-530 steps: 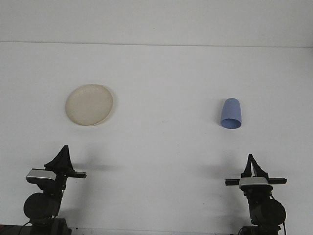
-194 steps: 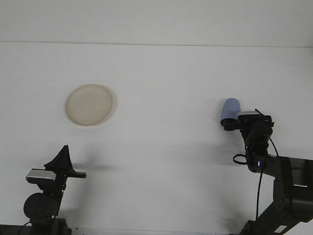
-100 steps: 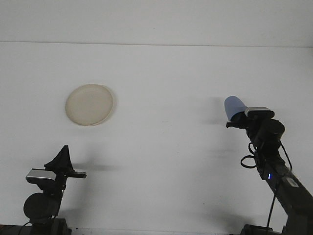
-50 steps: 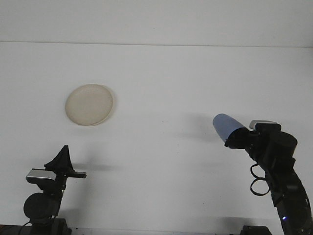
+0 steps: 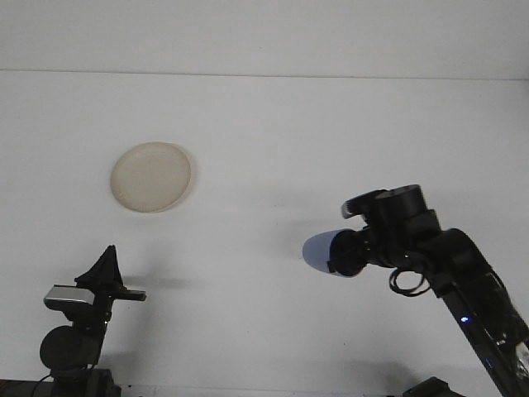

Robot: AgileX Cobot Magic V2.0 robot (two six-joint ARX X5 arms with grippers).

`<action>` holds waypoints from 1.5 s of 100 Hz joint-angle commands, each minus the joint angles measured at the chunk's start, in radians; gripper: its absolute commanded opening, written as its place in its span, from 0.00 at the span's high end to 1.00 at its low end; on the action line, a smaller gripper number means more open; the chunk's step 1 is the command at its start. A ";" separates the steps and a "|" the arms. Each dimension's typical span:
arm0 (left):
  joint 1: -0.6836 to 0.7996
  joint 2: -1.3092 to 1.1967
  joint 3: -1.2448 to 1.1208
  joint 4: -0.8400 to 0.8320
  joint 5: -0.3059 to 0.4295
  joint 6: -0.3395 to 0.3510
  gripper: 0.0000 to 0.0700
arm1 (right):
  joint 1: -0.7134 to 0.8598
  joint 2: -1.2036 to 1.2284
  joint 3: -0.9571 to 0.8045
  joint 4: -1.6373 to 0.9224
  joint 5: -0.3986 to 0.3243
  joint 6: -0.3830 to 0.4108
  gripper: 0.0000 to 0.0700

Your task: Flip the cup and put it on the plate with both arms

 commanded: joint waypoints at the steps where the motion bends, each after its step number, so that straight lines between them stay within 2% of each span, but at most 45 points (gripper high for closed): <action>1: 0.001 -0.001 -0.019 0.015 -0.005 -0.003 0.98 | 0.079 0.074 0.056 -0.038 0.055 -0.042 0.99; 11: 0.001 -0.001 -0.019 0.015 -0.005 -0.003 0.98 | 0.167 0.174 0.109 -0.085 0.116 -0.061 0.99; 39: 0.001 -0.001 -0.019 0.009 -0.005 -0.003 0.98 | 0.322 0.396 0.157 -0.102 0.146 -0.083 0.99; 56: 0.001 -0.001 -0.019 0.009 -0.005 -0.003 0.98 | 0.370 0.471 0.158 -0.101 0.227 -0.090 0.99; 150: 0.001 -0.001 -0.019 0.008 -0.005 -0.003 0.98 | 0.387 0.544 0.157 -0.051 0.209 -0.127 0.99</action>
